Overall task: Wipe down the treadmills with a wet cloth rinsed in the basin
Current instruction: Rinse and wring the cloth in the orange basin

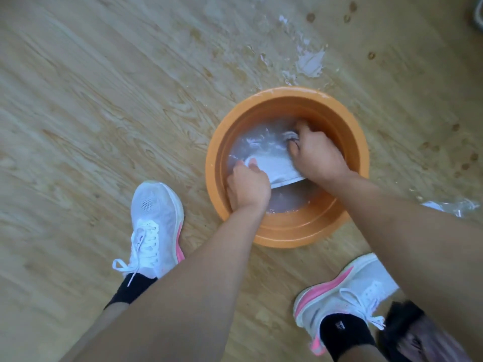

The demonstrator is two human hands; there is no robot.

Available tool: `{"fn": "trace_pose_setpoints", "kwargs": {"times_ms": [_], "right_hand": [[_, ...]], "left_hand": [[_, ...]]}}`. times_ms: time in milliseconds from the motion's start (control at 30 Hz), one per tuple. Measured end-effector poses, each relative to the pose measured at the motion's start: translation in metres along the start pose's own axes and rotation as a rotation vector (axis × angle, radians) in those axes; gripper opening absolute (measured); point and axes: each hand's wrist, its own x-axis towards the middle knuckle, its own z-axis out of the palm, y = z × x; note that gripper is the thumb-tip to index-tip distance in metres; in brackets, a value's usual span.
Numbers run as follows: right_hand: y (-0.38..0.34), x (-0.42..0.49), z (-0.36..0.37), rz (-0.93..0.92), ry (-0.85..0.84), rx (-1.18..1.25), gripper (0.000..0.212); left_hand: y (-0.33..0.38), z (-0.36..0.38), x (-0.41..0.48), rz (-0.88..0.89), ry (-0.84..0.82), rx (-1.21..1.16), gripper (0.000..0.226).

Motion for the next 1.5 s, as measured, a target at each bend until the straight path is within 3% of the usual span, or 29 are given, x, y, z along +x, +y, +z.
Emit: {"fn": "trace_pose_setpoints", "kwargs": {"times_ms": [100,133,200,267,333,433,567,700,767,867,933,1033,1167,1300,1433,1500], "right_hand": [[0.000,-0.009,0.008,0.088,0.046,0.030,0.025],[-0.005,-0.013,0.012,0.179,0.027,0.182,0.027],[-0.020,-0.020,0.024,0.334,-0.094,0.626,0.033],[-0.033,-0.024,0.035,0.341,-0.102,0.792,0.031],[-0.037,-0.029,0.036,0.277,-0.014,0.636,0.028],[-0.037,-0.024,0.032,0.252,0.082,0.493,0.016],[-0.047,-0.017,0.034,0.164,0.010,0.521,0.022],[-0.036,-0.010,0.036,0.125,-0.032,0.460,0.014],[-0.017,-0.005,0.030,0.130,0.007,0.296,0.022],[-0.001,-0.005,0.020,0.146,0.038,0.127,0.029],[-0.002,-0.008,0.021,0.264,0.097,0.166,0.030],[-0.018,-0.014,0.031,0.492,0.108,0.450,0.046],[-0.048,-0.023,0.038,0.303,0.019,0.561,0.039],[-0.046,-0.016,0.039,0.309,0.103,0.559,0.029],[-0.043,-0.006,0.038,0.319,-0.014,0.627,0.029],[-0.041,-0.004,0.037,0.258,-0.081,0.550,0.034]], "left_hand": [[0.007,0.010,0.015,0.004,0.028,0.030,0.038],[0.009,0.016,0.019,0.002,-0.025,0.040,0.036],[0.011,0.029,0.025,-0.067,-0.130,-0.083,0.063],[0.014,0.039,0.025,-0.237,-0.234,-0.345,0.068],[0.018,0.039,0.017,-0.363,-0.390,-0.547,0.050],[0.018,0.030,0.009,-0.345,-0.481,-0.577,0.041],[0.007,0.014,0.007,-0.279,-0.340,-0.516,0.032],[-0.005,0.001,-0.002,-0.260,-0.206,-0.530,0.050],[-0.011,-0.001,-0.003,-0.157,-0.165,-0.425,0.053],[-0.013,0.010,0.010,-0.010,-0.102,-0.197,0.029],[-0.006,0.018,0.022,-0.008,-0.039,-0.073,0.028],[0.002,0.028,0.038,-0.061,-0.032,-0.021,0.038],[0.006,0.039,0.043,-0.063,-0.236,-0.266,0.055],[0.010,0.027,0.035,-0.208,-0.464,-0.473,0.044],[0.005,0.019,0.020,-0.202,-0.410,-0.441,0.043],[0.000,0.012,0.015,-0.208,-0.373,-0.491,0.038]]}}
